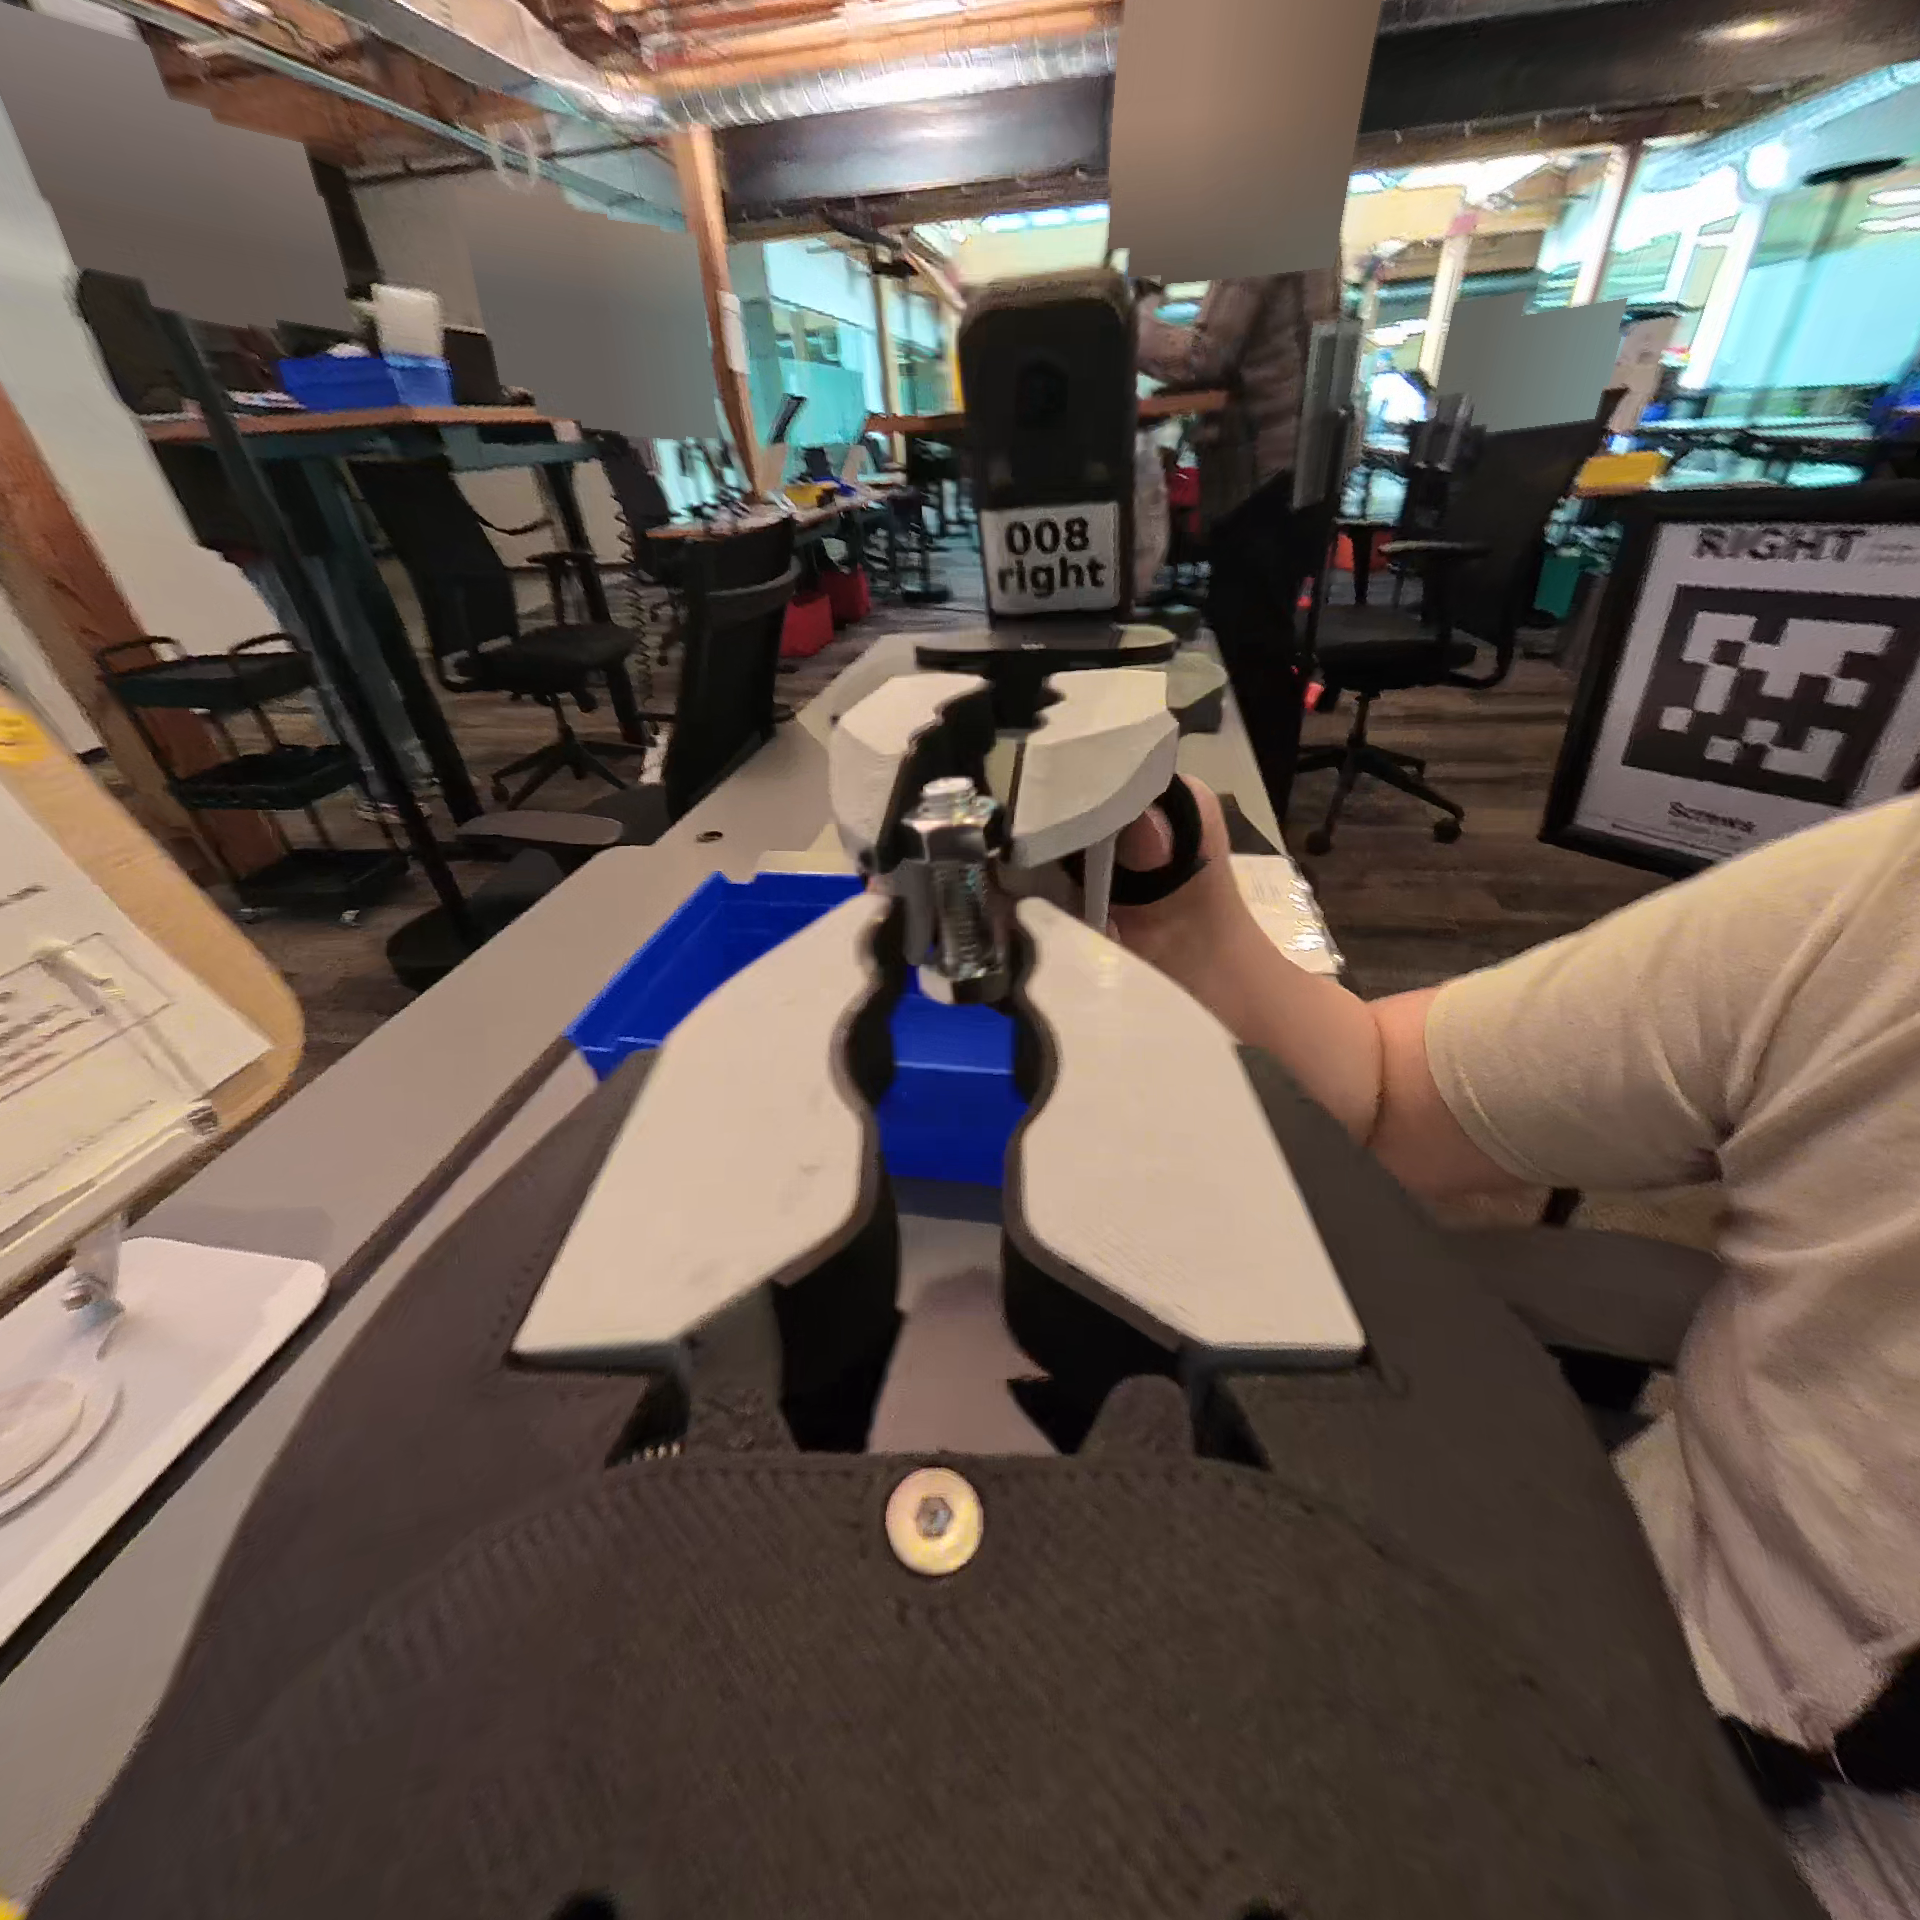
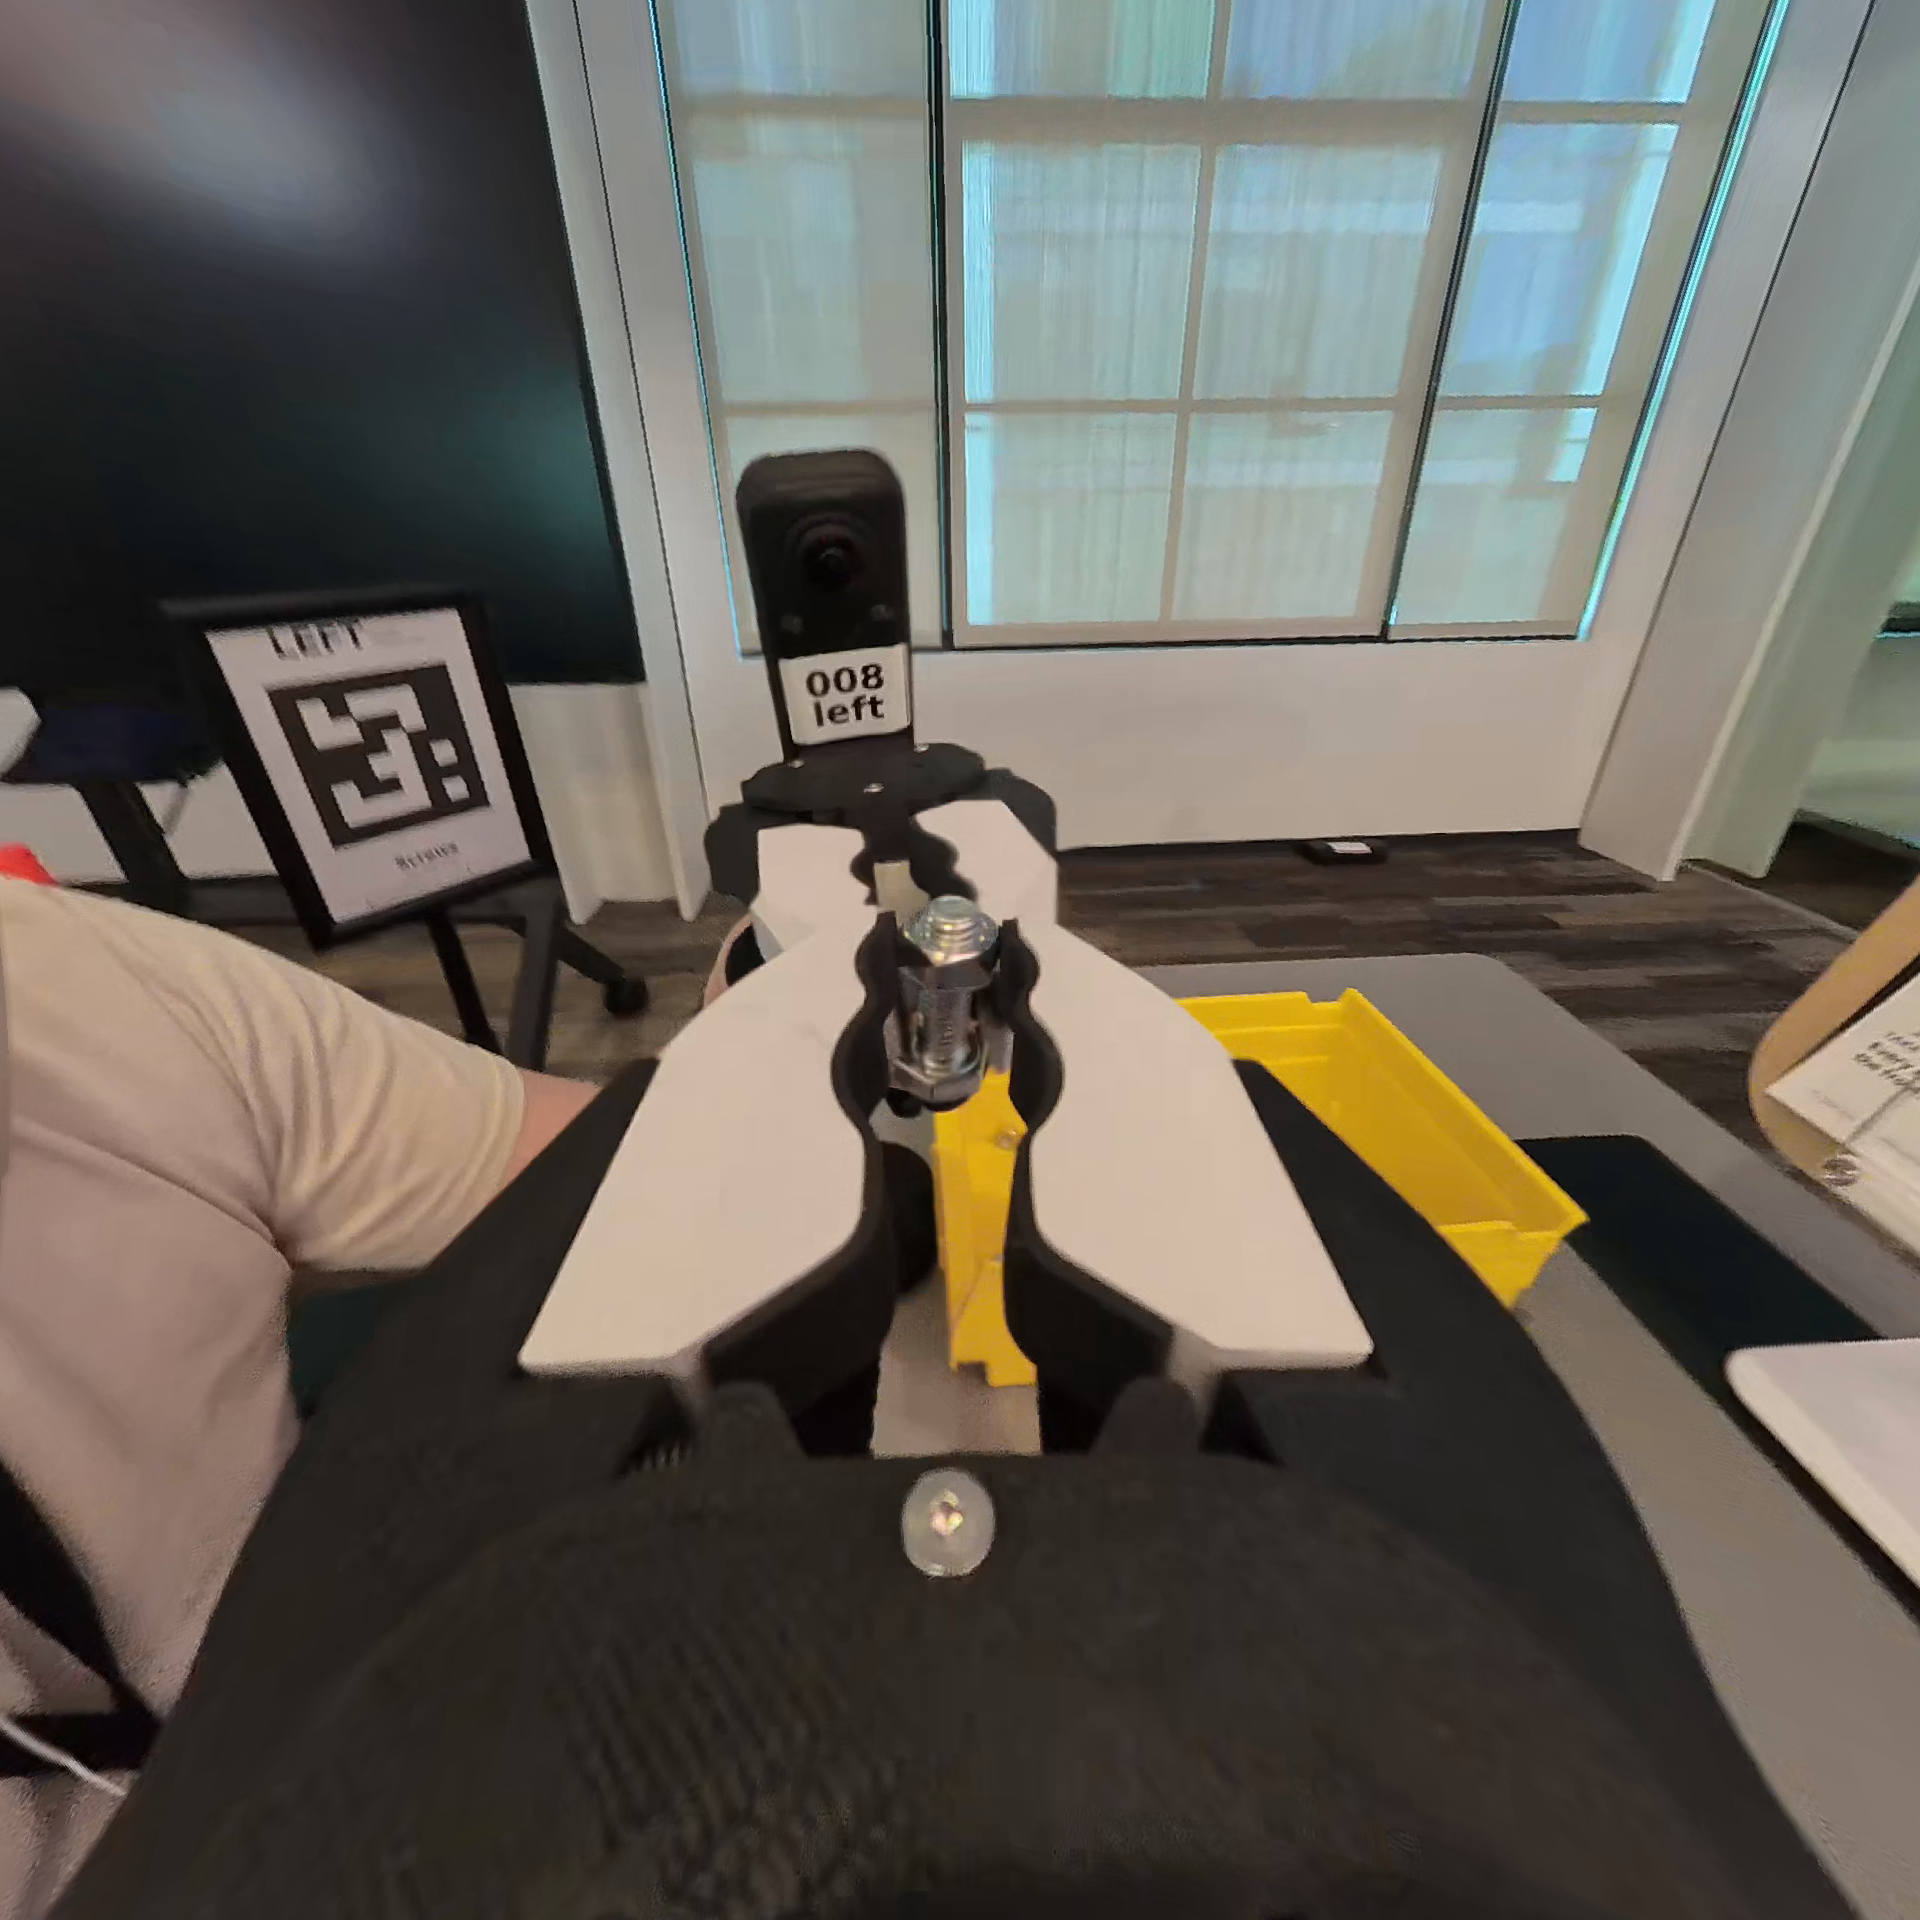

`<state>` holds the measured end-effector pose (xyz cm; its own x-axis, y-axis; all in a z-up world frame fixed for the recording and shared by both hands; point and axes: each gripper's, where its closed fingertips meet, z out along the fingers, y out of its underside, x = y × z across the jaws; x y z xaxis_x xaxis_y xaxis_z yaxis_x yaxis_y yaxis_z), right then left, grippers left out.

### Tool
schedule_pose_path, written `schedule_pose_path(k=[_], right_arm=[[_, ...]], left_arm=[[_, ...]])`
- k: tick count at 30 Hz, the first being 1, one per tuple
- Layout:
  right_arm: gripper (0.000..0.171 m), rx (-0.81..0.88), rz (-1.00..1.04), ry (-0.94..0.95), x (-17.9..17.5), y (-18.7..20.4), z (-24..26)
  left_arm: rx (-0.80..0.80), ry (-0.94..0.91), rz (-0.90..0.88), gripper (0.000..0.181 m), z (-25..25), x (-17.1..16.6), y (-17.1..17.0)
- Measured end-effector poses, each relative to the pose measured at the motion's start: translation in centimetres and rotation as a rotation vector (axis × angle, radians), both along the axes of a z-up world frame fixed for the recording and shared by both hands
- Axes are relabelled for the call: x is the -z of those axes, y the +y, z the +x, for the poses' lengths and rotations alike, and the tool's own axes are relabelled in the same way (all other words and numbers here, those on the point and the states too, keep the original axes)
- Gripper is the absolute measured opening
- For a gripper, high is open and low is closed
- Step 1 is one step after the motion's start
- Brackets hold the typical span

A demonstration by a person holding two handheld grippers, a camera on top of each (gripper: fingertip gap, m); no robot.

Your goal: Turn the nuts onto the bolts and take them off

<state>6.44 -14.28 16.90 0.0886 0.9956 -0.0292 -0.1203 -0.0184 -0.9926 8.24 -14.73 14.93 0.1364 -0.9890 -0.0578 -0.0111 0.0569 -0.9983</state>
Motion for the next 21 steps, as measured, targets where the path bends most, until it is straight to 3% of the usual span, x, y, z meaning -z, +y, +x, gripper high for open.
schedule_pose_path(k=[2, 4, 8, 10, 12, 21], right_arm=[[0.019, -0.017, -0.044, 0.051, -0.5, 0.5, 0.7], [0.019, -0.032, -0.055, 0.070, -0.7, 0.6, 1.0], [0.019, -0.114, -0.004, 0.036, -0.4, -0.8, 0.6], [0.019, -0.127, 0.020, 0.012, -0.2, -1.3, 0.5], [0.019, -0.135, 0.040, 0.004, -0.1, -1.6, 0.5], [0.019, -0.062, 0.104, 0.014, -0.2, -1.0, 0.3]], left_arm=[[-0.069, -0.008, 0.003, 0.042, -0.6, -0.3, 0.9], [-0.049, 0.007, 0.000, 0.043, -0.4, 0.0, 0.7], [0.085, 0.048, -0.080, 0.040, 1.0, 1.5, -0.5], [0.169, 0.025, -0.109, 0.023, 1.3, 1.5, -1.2], [0.237, 0.006, -0.133, 0.018, 1.3, 1.3, -1.9], [0.150, 0.021, -0.047, 0.018, 1.3, 1.3, -0.9]])
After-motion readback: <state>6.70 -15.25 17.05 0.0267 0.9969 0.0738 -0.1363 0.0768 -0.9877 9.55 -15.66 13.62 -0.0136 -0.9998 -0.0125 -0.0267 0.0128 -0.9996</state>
